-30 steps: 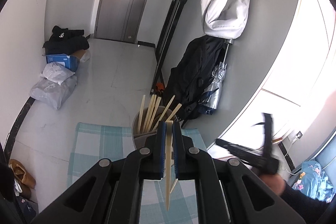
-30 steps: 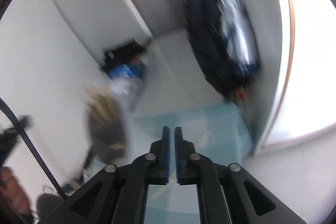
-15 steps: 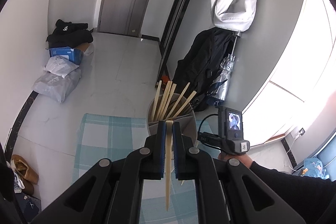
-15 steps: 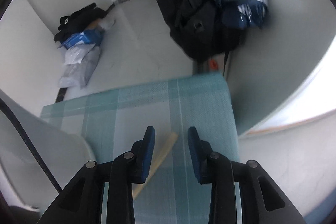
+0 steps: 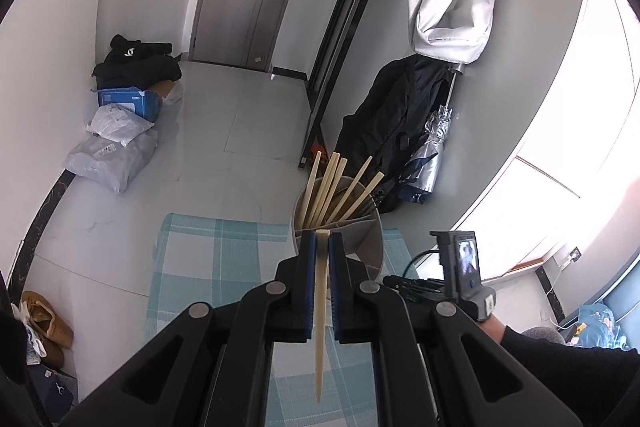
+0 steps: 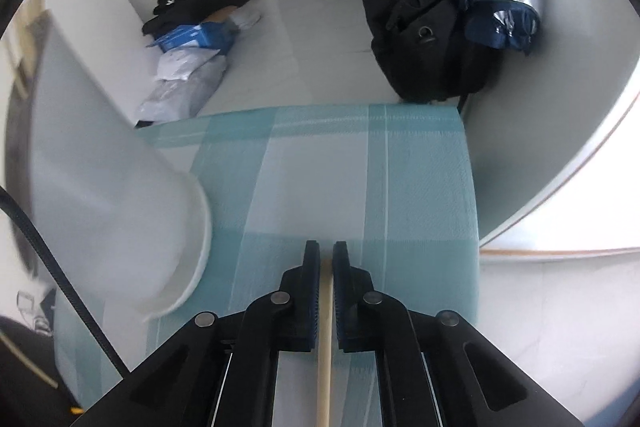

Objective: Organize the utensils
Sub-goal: 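Lift the chopsticks in both tools up over the holder opening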

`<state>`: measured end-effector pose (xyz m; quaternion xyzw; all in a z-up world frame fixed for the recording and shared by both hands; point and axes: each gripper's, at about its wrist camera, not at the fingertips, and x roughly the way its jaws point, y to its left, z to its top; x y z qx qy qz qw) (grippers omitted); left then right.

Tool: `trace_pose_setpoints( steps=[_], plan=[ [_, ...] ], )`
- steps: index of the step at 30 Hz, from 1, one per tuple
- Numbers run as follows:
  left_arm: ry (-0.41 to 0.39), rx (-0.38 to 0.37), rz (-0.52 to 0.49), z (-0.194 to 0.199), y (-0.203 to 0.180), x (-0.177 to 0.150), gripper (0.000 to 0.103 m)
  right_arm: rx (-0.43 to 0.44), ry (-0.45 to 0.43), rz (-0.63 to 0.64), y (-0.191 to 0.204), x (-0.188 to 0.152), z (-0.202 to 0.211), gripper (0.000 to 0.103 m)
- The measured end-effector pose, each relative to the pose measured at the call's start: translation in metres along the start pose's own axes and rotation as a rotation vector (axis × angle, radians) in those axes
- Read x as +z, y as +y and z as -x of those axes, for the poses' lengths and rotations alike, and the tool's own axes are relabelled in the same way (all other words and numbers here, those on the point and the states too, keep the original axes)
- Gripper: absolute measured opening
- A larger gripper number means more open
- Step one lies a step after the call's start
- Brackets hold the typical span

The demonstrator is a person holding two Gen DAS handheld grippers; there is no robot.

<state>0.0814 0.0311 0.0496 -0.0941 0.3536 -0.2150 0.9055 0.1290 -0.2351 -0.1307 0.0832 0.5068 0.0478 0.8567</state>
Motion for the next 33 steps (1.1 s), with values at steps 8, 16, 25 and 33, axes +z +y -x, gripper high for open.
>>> trace_pose_setpoints(
  steps=[8, 16, 25, 33],
  plan=[
    [-0.019, 0.01, -0.037, 0.009, -0.011, 0.002, 0.003, 0.106, -0.095, -0.053, 0.004, -0.015, 0.043, 0.006],
    [-0.038, 0.022, -0.066, 0.017, -0.024, 0.004, 0.003, 0.202, -0.267, -0.042, 0.018, -0.031, 0.1, 0.005],
    [-0.032, 0.028, -0.071, 0.02, -0.031, 0.001, 0.003, 0.237, -0.401, 0.011, 0.033, -0.049, 0.141, 0.005],
    [-0.028, 0.033, -0.078, 0.019, -0.038, 0.008, 0.003, 0.257, -0.481, 0.028, 0.037, -0.058, 0.168, 0.005]
  ],
)
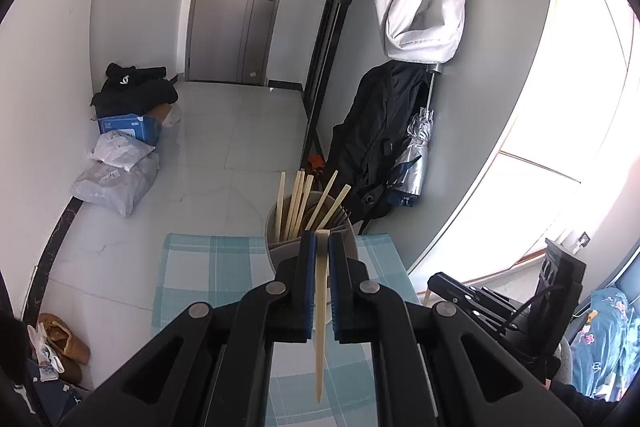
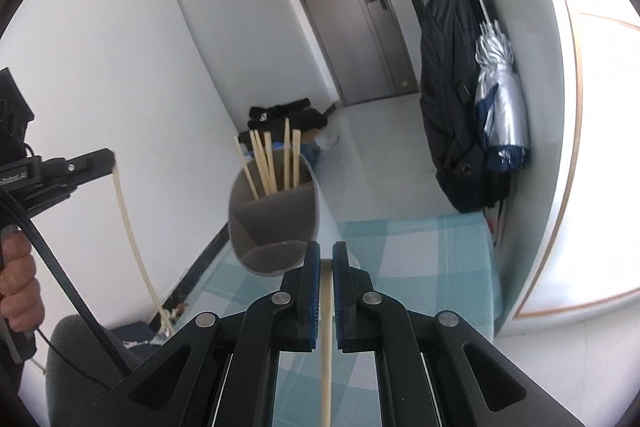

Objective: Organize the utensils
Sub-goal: 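Lift the chopsticks in both tools up over the holder opening, then lower the chopsticks into the holder and open both tools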

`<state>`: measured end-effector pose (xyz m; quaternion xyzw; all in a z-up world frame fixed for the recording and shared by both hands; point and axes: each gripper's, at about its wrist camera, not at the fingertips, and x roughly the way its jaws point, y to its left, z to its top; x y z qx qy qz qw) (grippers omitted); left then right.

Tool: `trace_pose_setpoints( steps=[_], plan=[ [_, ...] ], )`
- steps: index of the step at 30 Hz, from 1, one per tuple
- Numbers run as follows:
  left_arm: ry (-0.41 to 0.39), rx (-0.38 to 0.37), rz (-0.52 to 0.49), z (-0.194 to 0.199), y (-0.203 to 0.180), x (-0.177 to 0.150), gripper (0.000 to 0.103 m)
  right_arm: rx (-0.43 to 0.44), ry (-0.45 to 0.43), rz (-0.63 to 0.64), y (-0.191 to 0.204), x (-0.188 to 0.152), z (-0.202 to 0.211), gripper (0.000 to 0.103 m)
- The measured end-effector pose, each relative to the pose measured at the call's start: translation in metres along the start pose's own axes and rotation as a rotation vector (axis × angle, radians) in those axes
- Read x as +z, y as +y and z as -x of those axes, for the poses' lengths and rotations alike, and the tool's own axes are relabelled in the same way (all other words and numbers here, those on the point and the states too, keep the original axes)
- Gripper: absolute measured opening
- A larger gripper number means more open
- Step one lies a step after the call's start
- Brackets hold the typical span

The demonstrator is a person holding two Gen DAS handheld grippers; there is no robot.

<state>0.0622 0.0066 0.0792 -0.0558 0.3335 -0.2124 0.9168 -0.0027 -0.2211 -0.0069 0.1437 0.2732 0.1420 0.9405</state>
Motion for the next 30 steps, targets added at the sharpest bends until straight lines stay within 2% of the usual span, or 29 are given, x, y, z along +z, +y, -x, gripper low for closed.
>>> trace_pose_setpoints(
  steps=[9, 17, 25, 30],
  plan=[
    [-0.033, 0.001, 0.014, -0.002, 0.0, 0.022, 0.003, 0.041, -0.075, -0.001, 0.011, 0.026, 0.011, 0.005],
    [-0.129, 0.007, 0.045, -0.005, 0.009, 0.066, 0.003, 0.098, -0.171, 0.032, 0.032, 0.09, 0.009, 0.005],
    [-0.21, 0.036, 0.06, -0.022, 0.024, 0.096, 0.003, 0.141, -0.265, 0.061, 0.053, 0.163, -0.021, 0.005],
    [-0.211, 0.046, 0.044, -0.038, 0.032, 0.094, 0.003, 0.134, -0.3, 0.052, 0.056, 0.182, -0.049, 0.005]
  ],
)
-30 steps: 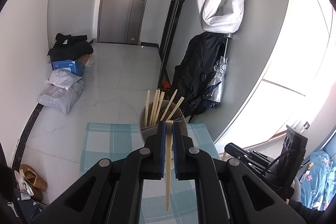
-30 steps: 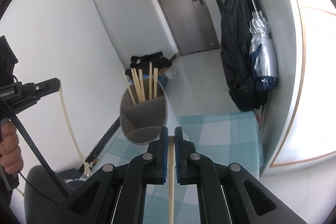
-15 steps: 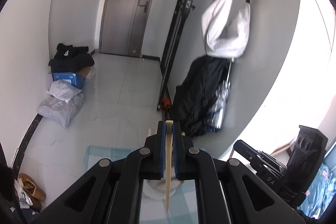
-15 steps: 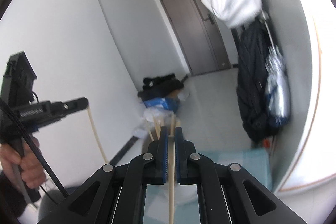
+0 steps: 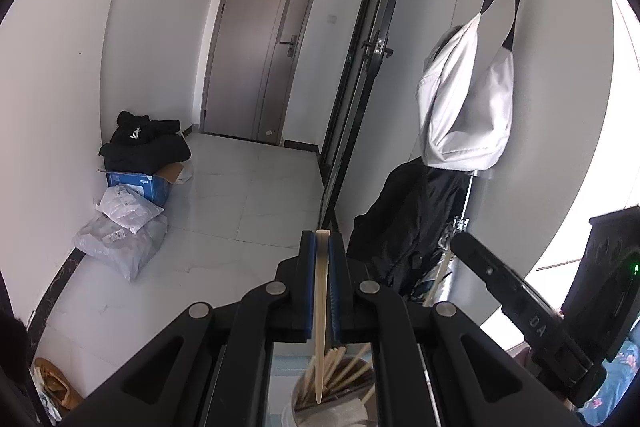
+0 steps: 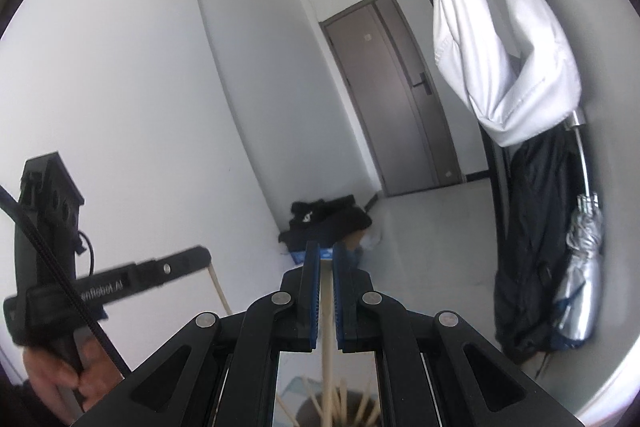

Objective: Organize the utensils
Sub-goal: 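Lower the chopsticks into the holder and open both tools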

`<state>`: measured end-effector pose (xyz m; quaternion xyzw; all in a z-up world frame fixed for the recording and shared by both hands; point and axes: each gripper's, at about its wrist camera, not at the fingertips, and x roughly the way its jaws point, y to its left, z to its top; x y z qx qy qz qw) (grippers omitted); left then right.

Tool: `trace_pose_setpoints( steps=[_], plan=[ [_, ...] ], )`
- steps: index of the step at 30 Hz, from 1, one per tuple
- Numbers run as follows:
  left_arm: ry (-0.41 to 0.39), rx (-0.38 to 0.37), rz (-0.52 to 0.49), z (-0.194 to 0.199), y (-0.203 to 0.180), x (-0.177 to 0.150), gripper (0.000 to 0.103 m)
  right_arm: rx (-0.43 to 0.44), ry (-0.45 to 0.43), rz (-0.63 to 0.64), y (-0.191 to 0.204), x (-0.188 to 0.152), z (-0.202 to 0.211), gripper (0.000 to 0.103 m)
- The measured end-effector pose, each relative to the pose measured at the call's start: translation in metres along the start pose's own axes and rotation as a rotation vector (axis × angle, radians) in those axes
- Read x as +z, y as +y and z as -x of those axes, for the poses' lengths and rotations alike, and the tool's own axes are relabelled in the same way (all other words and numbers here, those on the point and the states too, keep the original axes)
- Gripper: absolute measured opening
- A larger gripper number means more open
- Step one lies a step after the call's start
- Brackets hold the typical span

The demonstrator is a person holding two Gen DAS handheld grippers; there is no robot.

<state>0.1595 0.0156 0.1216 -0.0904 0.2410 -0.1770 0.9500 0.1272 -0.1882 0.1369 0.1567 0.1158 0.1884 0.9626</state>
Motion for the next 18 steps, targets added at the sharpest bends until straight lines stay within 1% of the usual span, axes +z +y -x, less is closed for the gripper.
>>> trace_pose_setpoints(
  steps=[5, 8, 12, 18],
  plan=[
    [0.02, -0.024, 0.007, -0.016, 0.009, -0.007, 0.003, -0.021, -0.019, 0.014, 0.0, -0.006, -0.025, 0.005],
    [0.029, -0.019, 0.0, -0.023, 0.012, -0.01, 0.003, -0.033, -0.032, 0.032, -0.001, -0.013, -0.031, 0.005],
    [0.031, -0.03, -0.007, -0.029, 0.013, -0.015, 0.003, -0.043, -0.039, 0.067, 0.002, -0.025, -0.036, 0.005],
    [0.039, -0.033, -0.034, -0.03, 0.009, -0.027, 0.003, -0.037, -0.022, 0.103, 0.006, -0.04, -0.033, 0.005]
  ],
)
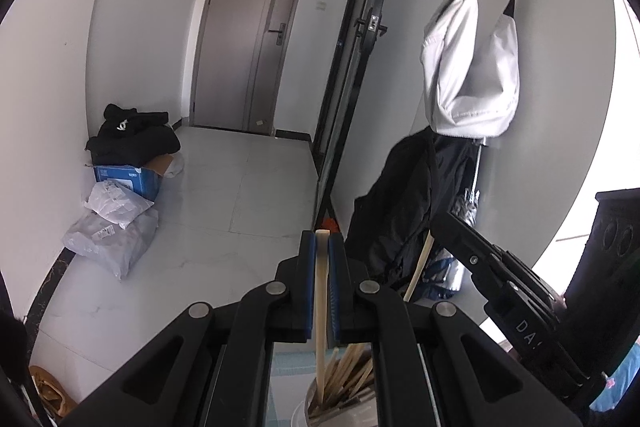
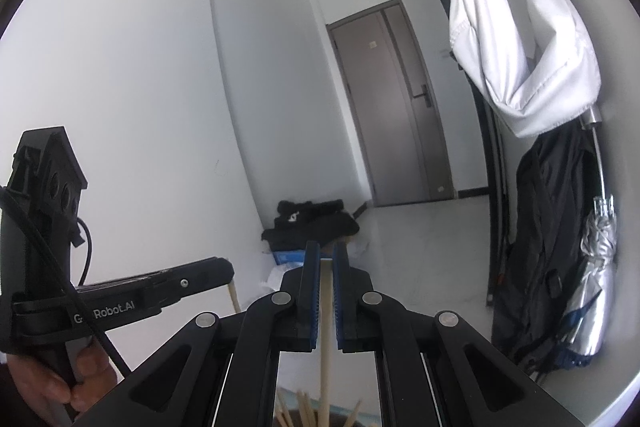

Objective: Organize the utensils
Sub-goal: 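Lower the chopsticks into the holder and open both tools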

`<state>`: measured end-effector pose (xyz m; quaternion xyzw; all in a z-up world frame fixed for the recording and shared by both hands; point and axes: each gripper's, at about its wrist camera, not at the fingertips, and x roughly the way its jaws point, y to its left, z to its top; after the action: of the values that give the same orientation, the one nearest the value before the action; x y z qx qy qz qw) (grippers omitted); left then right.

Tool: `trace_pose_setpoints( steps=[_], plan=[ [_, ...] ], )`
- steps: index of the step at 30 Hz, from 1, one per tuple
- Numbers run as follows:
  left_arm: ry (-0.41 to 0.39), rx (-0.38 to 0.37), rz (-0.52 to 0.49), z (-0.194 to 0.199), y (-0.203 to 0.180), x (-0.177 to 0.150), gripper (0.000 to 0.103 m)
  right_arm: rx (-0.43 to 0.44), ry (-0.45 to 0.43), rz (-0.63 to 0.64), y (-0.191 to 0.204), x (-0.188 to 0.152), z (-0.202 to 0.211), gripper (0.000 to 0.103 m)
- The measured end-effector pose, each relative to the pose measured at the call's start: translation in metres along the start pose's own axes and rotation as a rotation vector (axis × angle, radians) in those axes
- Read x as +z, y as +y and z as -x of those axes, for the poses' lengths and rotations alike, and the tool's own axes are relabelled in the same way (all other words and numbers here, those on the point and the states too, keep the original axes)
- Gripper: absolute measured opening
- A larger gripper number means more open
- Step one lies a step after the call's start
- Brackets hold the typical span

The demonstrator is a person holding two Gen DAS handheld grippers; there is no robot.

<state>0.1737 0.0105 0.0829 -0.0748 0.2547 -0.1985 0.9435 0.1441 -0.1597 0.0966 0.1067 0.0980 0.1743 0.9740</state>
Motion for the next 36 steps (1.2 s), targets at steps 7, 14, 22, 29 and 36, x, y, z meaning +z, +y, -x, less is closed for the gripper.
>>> trace_pose_setpoints(
  steps=[7, 14, 22, 29, 36],
  plan=[
    [0.034, 0.0, -0.012, 0.001, -0.001, -0.011, 0.003, 0.012, 0.032, 0.019, 0.0, -0.012, 0.01, 0.005],
    [0.089, -0.007, -0.036, -0.001, -0.008, -0.026, 0.003, 0.018, 0.093, 0.023, -0.001, -0.03, 0.016, 0.005],
    [0.192, -0.017, -0.025, -0.009, -0.008, -0.05, 0.003, 0.024, 0.195, 0.009, -0.002, -0.051, 0.019, 0.005],
    [0.251, -0.026, 0.025, -0.009, -0.003, -0.06, 0.003, 0.042, 0.3, -0.028, -0.005, -0.068, 0.017, 0.006],
    [0.218, 0.007, 0.045, 0.014, -0.008, -0.057, 0.022, 0.029, 0.315, -0.099, -0.014, -0.069, 0.033, 0.009]
  ],
)
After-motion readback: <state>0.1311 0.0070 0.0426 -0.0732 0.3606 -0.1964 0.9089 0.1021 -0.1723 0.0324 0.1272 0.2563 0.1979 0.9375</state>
